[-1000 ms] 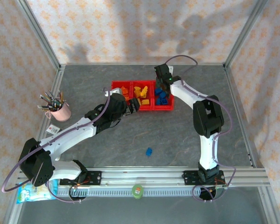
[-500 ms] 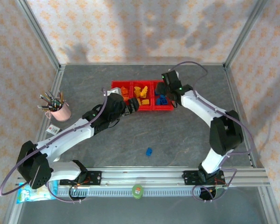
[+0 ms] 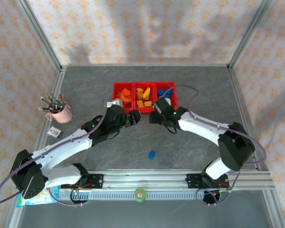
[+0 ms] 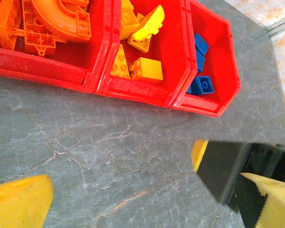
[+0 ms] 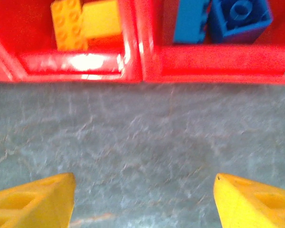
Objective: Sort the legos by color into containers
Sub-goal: Pick up the lego from the bottom-center of the table.
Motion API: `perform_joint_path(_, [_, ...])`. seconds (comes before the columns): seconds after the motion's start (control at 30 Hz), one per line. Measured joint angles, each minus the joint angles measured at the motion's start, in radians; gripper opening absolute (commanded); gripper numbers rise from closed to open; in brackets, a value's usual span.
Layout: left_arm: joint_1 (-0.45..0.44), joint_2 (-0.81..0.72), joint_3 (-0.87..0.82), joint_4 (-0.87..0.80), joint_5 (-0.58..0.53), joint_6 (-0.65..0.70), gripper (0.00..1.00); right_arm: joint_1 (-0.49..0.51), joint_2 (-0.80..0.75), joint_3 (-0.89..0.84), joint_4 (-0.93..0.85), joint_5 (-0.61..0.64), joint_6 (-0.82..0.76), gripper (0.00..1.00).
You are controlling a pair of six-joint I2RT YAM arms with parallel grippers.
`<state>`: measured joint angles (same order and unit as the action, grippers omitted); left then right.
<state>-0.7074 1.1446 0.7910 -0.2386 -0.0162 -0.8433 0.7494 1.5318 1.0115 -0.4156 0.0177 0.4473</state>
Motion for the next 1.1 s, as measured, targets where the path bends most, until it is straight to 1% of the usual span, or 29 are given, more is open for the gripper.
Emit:
perform_joint_path(0.3, [0.0,-0.09,-0.062,-0.023,-0.04,-0.03,0.99,0.151,-0.02,-0.117,-0.003,0.008,0.156,0.83])
perform_joint_path(0.53, [0.0,-0.122,-0.096,-0.061,-0.056,-0.05,0.99,0.267,0.019,-0.129,-0.004,0.005,0.285,0.84])
perform_joint_path(0.7, [0.0,-0.138,-0.119,-0.071,-0.069,-0.059,0.99,0.357,0.053,-0.129,-0.026,0.006,0.39,0.8])
perform_joint_path(0.83, [0.0,-0.157,-0.138,-0.083,-0.07,-0.073,0.99,0.41,0.074,-0.13,-0.055,0.009,0.461,0.73])
perform_joint_path(1.0, [0.0,-0.177,-0.156,-0.095,-0.071,-0.08,0.99,0.445,0.079,-0.143,-0.066,0.008,0.521,0.64])
perform_joint_path(1.1, [0.0,-0.181,-0.158,-0.099,-0.071,-0.084,0.99,0.449,0.081,-0.148,-0.072,0.016,0.542,0.55])
